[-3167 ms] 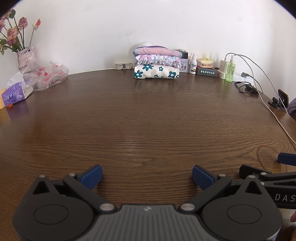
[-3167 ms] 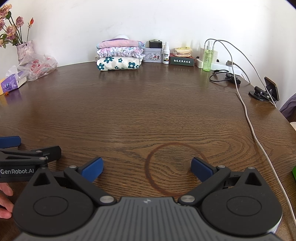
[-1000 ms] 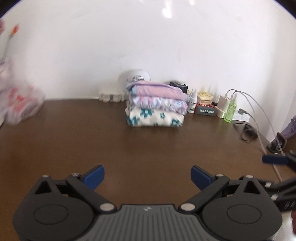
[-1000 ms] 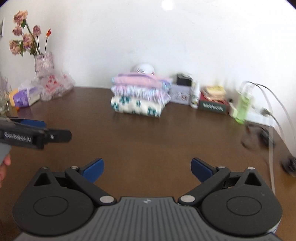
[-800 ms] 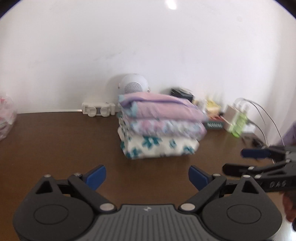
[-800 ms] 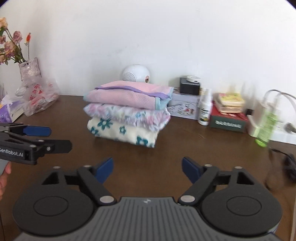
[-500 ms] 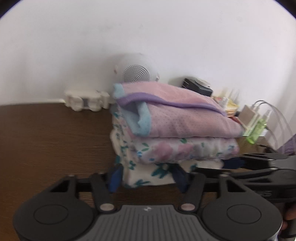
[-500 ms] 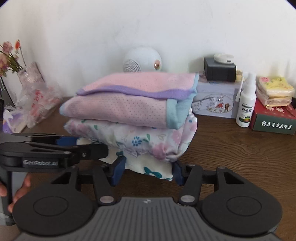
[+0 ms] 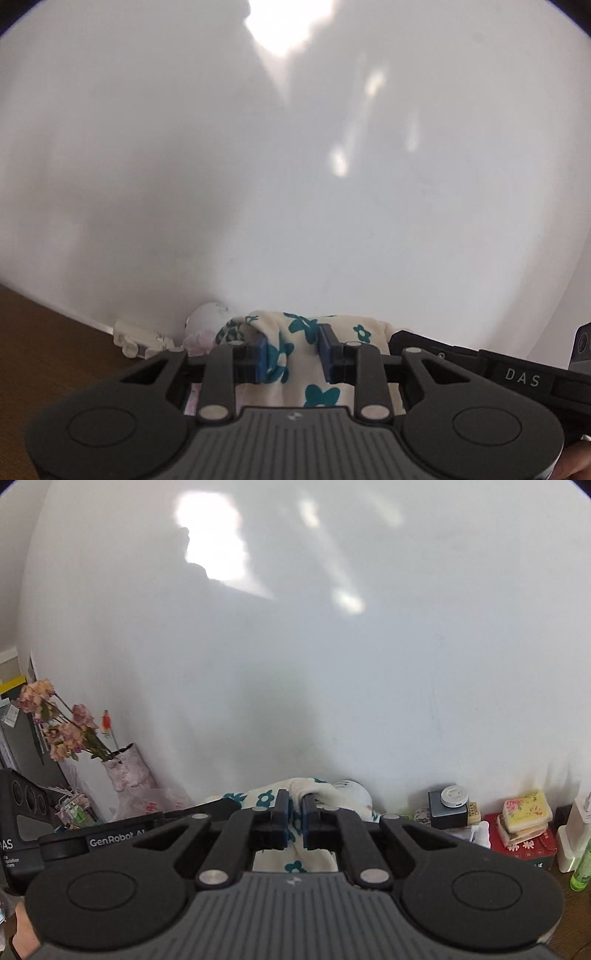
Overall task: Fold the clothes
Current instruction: 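Grasp the white teal-flowered garment from the stack with both grippers while lifting it, then carry the flowered garment to the open table and lay it down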
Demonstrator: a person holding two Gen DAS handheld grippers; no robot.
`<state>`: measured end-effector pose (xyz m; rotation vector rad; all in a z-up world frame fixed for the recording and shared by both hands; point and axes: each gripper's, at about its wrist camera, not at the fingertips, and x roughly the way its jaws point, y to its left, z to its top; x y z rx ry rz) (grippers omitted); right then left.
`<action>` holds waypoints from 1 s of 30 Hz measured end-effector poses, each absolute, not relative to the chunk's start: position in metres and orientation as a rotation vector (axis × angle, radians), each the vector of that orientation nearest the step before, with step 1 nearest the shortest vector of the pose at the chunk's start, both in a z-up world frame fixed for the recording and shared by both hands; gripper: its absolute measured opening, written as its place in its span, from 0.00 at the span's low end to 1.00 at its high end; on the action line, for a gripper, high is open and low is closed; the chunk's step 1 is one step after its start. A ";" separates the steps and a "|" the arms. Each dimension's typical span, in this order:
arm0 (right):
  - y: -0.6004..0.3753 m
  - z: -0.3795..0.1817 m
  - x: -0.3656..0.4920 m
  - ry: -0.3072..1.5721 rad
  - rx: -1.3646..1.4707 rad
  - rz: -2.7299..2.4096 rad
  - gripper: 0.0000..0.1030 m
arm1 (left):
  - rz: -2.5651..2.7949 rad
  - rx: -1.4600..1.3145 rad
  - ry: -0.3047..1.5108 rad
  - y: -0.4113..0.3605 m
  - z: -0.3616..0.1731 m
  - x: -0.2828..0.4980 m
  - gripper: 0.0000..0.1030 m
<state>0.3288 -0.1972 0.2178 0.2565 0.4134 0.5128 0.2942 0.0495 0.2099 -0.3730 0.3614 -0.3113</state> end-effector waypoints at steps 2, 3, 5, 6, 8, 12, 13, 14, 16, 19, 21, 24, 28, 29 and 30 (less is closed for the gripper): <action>-0.194 0.236 0.295 0.404 0.250 0.533 0.06 | -0.319 -0.348 0.335 0.045 0.228 0.263 0.25; -0.194 0.243 0.275 0.388 0.244 0.550 0.06 | -0.318 -0.338 0.331 0.043 0.234 0.247 0.26; -0.194 0.257 0.236 0.354 0.233 0.587 0.06 | -0.340 -0.341 0.319 0.040 0.242 0.214 0.26; -0.195 0.262 0.217 0.338 0.232 0.588 0.06 | -0.357 -0.359 0.310 0.040 0.243 0.197 0.26; -0.196 0.272 0.180 0.309 0.230 0.589 0.05 | -0.375 -0.357 0.307 0.037 0.245 0.162 0.26; -0.207 0.262 0.116 0.382 0.272 0.613 0.05 | -0.390 -0.320 0.320 0.032 0.231 0.093 0.26; -0.209 0.253 0.102 0.414 0.299 0.624 0.05 | -0.389 -0.325 0.338 0.032 0.221 0.079 0.26; -0.207 0.241 0.088 0.439 0.307 0.628 0.05 | -0.386 -0.315 0.371 0.030 0.206 0.068 0.26; -0.201 0.211 0.070 0.507 0.297 0.607 0.06 | -0.381 -0.265 0.476 0.024 0.168 0.055 0.29; -0.191 0.151 0.062 0.668 0.265 0.532 0.18 | -0.372 -0.178 0.709 0.013 0.094 0.059 0.31; -0.185 0.112 0.049 0.739 0.219 0.491 0.19 | -0.346 -0.185 0.740 0.020 0.062 0.042 0.39; -0.187 0.085 0.001 0.684 0.118 0.510 0.28 | -0.314 -0.199 0.689 0.039 0.055 -0.017 0.41; -0.175 0.081 -0.084 0.462 -0.161 0.461 0.44 | -0.289 -0.023 0.564 0.030 0.061 -0.098 0.74; -0.169 0.080 -0.104 0.421 -0.241 0.467 0.44 | -0.280 0.034 0.542 0.024 0.061 -0.115 0.74; -0.160 0.076 -0.114 0.425 -0.291 0.477 0.44 | -0.268 0.095 0.555 0.015 0.058 -0.123 0.73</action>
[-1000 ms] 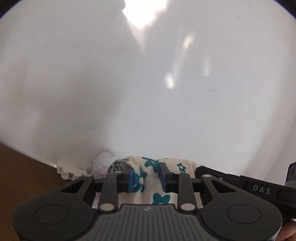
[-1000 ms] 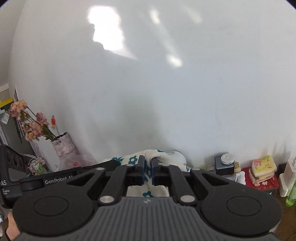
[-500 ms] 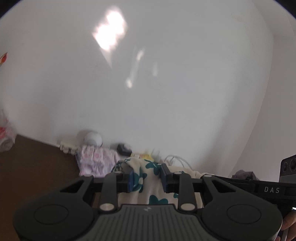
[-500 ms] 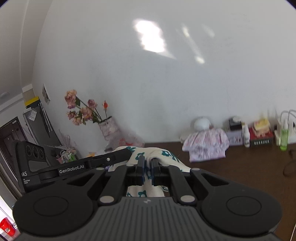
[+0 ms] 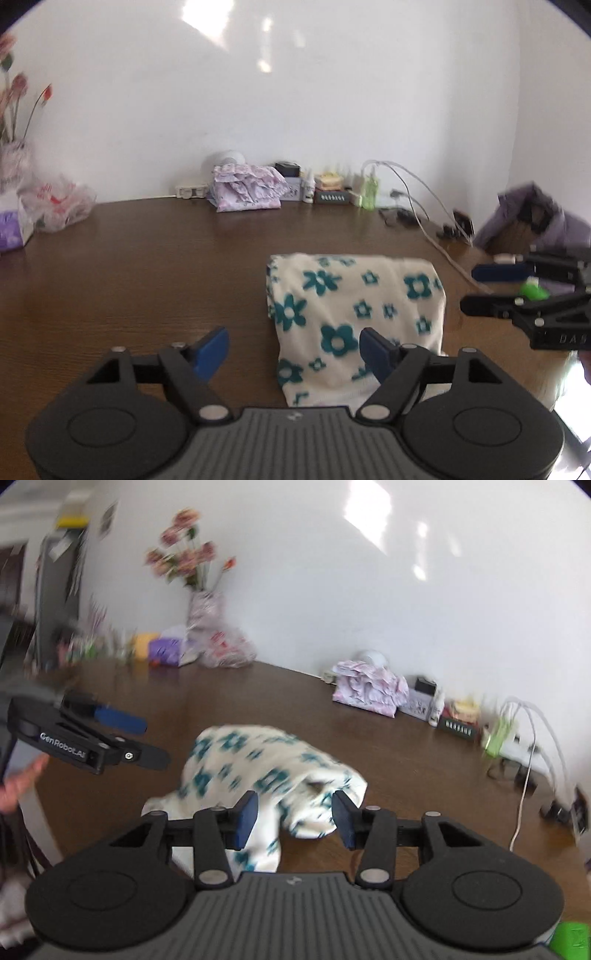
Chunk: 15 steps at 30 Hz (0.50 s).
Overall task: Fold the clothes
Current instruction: 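Carry the flowered garment to the open table and lay it down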
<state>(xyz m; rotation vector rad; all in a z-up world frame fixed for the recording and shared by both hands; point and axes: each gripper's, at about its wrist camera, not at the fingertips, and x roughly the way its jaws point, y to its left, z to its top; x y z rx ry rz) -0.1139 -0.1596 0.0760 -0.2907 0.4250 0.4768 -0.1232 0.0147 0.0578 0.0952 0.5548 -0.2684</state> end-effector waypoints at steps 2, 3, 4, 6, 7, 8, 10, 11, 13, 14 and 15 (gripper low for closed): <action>-0.142 0.064 -0.124 0.474 -0.389 0.523 0.42 | -0.258 0.189 0.619 -0.002 0.046 -0.125 0.66; -0.136 0.058 -0.124 0.486 -0.419 0.503 0.42 | -0.245 0.215 0.636 -0.007 0.041 -0.125 0.57; -0.131 0.053 -0.125 0.497 -0.448 0.482 0.40 | -0.232 0.242 0.653 -0.011 0.035 -0.125 0.52; -0.129 0.045 -0.122 0.529 -0.446 0.444 0.37 | -0.182 0.239 0.666 -0.011 0.028 -0.127 0.41; -0.133 0.043 -0.119 0.550 -0.412 0.427 0.36 | -0.172 0.228 0.669 -0.009 0.025 -0.129 0.40; -0.139 0.040 -0.116 0.568 -0.386 0.402 0.36 | -0.168 0.217 0.670 -0.007 0.023 -0.129 0.40; -0.146 0.035 -0.110 0.580 -0.379 0.344 0.34 | -0.154 0.188 0.668 -0.002 0.021 -0.128 0.41; -0.149 0.032 -0.107 0.579 -0.373 0.310 0.33 | -0.138 0.164 0.664 0.001 0.021 -0.126 0.41; -0.156 0.032 -0.108 0.580 -0.323 0.327 0.32 | -0.146 0.067 0.662 0.013 0.025 -0.125 0.40; -0.158 0.032 -0.108 0.582 -0.295 0.350 0.32 | -0.170 0.014 0.673 0.020 0.027 -0.122 0.40; -0.158 0.033 -0.110 0.582 -0.283 0.368 0.33 | -0.187 -0.025 0.683 0.026 0.029 -0.120 0.40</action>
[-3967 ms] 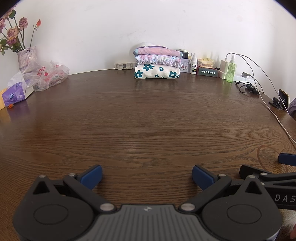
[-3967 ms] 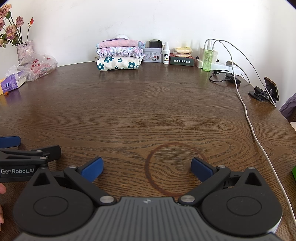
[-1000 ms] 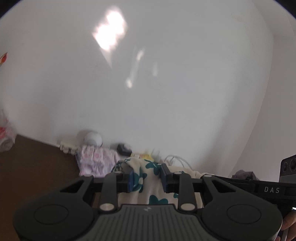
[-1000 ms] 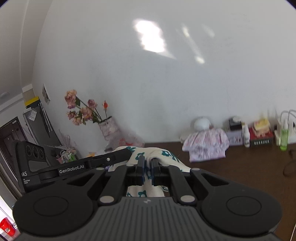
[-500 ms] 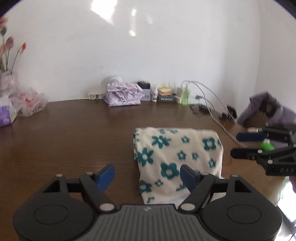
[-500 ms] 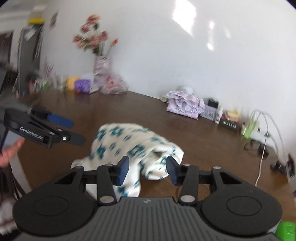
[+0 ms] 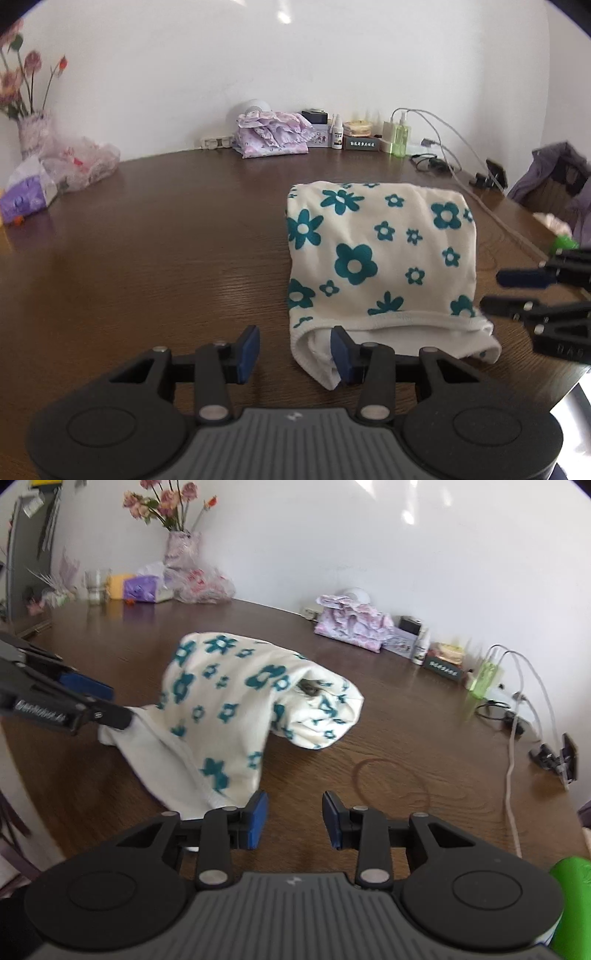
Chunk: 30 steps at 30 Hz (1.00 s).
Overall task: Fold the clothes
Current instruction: 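Carry the flowered garment to the open table and lay it down, then grasp the garment hem with the left gripper while the right gripper grasps the hem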
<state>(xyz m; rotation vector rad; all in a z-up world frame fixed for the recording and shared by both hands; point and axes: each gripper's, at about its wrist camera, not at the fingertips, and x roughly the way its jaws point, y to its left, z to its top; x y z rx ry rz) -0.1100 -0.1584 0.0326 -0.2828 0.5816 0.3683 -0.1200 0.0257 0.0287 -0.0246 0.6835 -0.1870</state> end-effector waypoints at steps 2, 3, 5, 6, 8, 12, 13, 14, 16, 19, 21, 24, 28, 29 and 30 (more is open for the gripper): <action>-0.158 0.032 -0.113 0.583 -0.270 0.396 0.33 | -0.192 -0.042 0.694 0.031 0.029 -0.114 0.40; -0.157 0.032 -0.115 0.585 -0.269 0.406 0.33 | -0.189 -0.037 0.696 0.033 0.028 -0.113 0.40; -0.156 0.030 -0.118 0.590 -0.267 0.425 0.33 | -0.194 -0.012 0.697 0.033 0.028 -0.112 0.38; -0.155 0.031 -0.120 0.590 -0.272 0.437 0.33 | -0.202 0.008 0.698 0.032 0.028 -0.112 0.35; -0.153 0.030 -0.124 0.589 -0.284 0.454 0.33 | -0.211 0.031 0.698 0.031 0.028 -0.112 0.32; -0.145 0.024 -0.120 0.583 -0.350 0.421 0.31 | -0.205 -0.004 0.709 0.037 0.028 -0.106 0.18; -0.144 0.025 -0.119 0.581 -0.345 0.420 0.29 | -0.215 -0.022 0.717 0.040 0.028 -0.105 0.18; -0.145 0.025 -0.118 0.583 -0.333 0.418 0.29 | -0.228 -0.015 0.722 0.040 0.028 -0.105 0.18; -0.146 0.025 -0.116 0.586 -0.308 0.415 0.29 | -0.246 0.026 0.721 0.035 0.027 -0.106 0.18; -0.148 0.022 -0.113 0.589 -0.264 0.379 0.28 | -0.234 0.070 0.718 0.025 0.020 -0.107 0.19; -0.148 0.021 -0.112 0.602 -0.230 0.377 0.29 | -0.228 0.086 0.705 0.019 0.018 -0.107 0.18; -0.144 0.018 -0.115 0.584 -0.251 0.368 0.29 | -0.224 0.087 0.695 0.016 0.016 -0.108 0.16; -0.141 0.016 -0.116 0.570 -0.270 0.360 0.28 | -0.223 0.070 0.705 0.013 0.017 -0.107 0.02; -0.139 0.017 -0.117 0.567 -0.290 0.367 0.29 | -0.217 0.060 0.704 0.014 0.017 -0.108 0.01; -0.139 0.018 -0.119 0.569 -0.300 0.383 0.29 | -0.215 0.043 0.703 0.016 0.018 -0.108 0.01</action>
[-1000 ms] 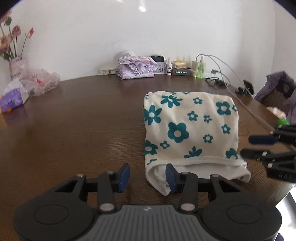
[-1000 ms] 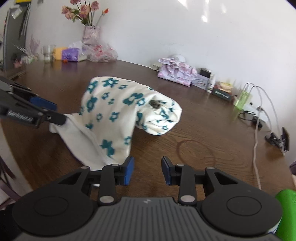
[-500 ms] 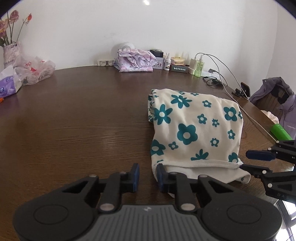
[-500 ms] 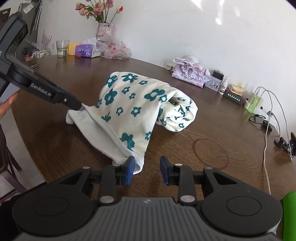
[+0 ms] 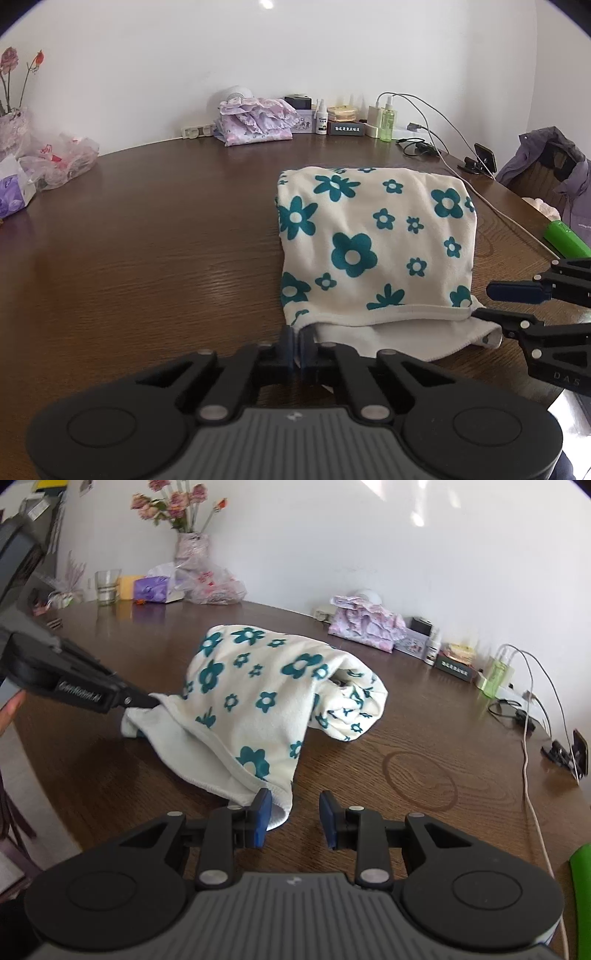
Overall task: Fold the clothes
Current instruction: 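Grasp the garment hem with the left gripper while the right gripper grasps the hem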
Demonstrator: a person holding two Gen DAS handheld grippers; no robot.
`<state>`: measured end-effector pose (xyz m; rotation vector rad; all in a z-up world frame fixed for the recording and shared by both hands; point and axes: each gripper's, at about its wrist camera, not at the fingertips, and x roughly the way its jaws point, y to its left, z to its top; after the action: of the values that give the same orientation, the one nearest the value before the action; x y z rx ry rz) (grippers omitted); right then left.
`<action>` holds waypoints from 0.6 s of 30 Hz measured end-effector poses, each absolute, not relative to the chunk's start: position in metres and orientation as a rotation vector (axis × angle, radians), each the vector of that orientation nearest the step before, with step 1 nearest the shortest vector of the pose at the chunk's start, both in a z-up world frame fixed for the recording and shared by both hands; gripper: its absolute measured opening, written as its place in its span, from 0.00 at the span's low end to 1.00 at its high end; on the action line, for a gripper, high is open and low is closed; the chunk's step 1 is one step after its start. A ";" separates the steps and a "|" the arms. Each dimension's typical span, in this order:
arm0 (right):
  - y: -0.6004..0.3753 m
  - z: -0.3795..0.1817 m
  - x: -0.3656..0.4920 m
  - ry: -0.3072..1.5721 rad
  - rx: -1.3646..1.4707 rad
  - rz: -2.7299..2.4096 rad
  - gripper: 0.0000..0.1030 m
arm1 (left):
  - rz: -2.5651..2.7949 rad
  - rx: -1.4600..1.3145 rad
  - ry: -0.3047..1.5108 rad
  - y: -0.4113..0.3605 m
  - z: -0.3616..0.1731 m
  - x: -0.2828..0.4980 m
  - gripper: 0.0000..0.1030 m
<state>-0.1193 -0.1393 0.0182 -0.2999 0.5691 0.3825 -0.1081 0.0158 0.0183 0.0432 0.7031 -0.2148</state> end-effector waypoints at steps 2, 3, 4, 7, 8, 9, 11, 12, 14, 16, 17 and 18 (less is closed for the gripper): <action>-0.142 0.021 -0.124 0.574 -0.309 0.421 0.30 | -0.217 0.015 0.697 0.020 0.022 -0.109 0.01; -0.141 0.021 -0.126 0.572 -0.332 0.421 0.30 | -0.219 0.014 0.688 0.020 0.024 -0.110 0.01; -0.140 0.021 -0.127 0.569 -0.356 0.421 0.31 | -0.220 0.014 0.679 0.020 0.027 -0.110 0.01; -0.125 0.022 -0.134 0.547 -0.525 0.426 0.31 | -0.235 0.011 0.654 0.019 0.035 -0.114 0.01; -0.121 0.022 -0.133 0.548 -0.542 0.426 0.30 | -0.244 0.014 0.646 0.017 0.038 -0.116 0.01; -0.118 0.022 -0.132 0.549 -0.557 0.425 0.28 | -0.253 0.024 0.637 0.014 0.040 -0.119 0.01; -0.112 0.021 -0.129 0.549 -0.578 0.415 0.26 | -0.267 0.037 0.622 0.009 0.044 -0.123 0.01; -0.109 0.020 -0.127 0.547 -0.597 0.400 0.23 | -0.271 0.040 0.616 0.008 0.046 -0.125 0.01; -0.103 0.017 -0.128 0.531 -0.639 0.369 0.12 | -0.273 0.039 0.607 0.009 0.049 -0.129 0.01; -0.101 0.018 -0.131 0.500 -0.649 0.325 0.06 | -0.264 0.050 0.599 0.011 0.051 -0.132 0.01; -0.101 0.021 -0.132 0.486 -0.647 0.307 0.06 | -0.257 0.063 0.598 0.011 0.050 -0.133 0.01; -0.100 0.023 -0.134 0.471 -0.645 0.290 0.06 | -0.250 0.075 0.596 0.011 0.049 -0.134 0.01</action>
<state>-0.1337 -0.1001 0.0234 -0.6449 0.4712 0.2899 -0.1343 0.0108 0.0488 0.0751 0.5962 -0.2504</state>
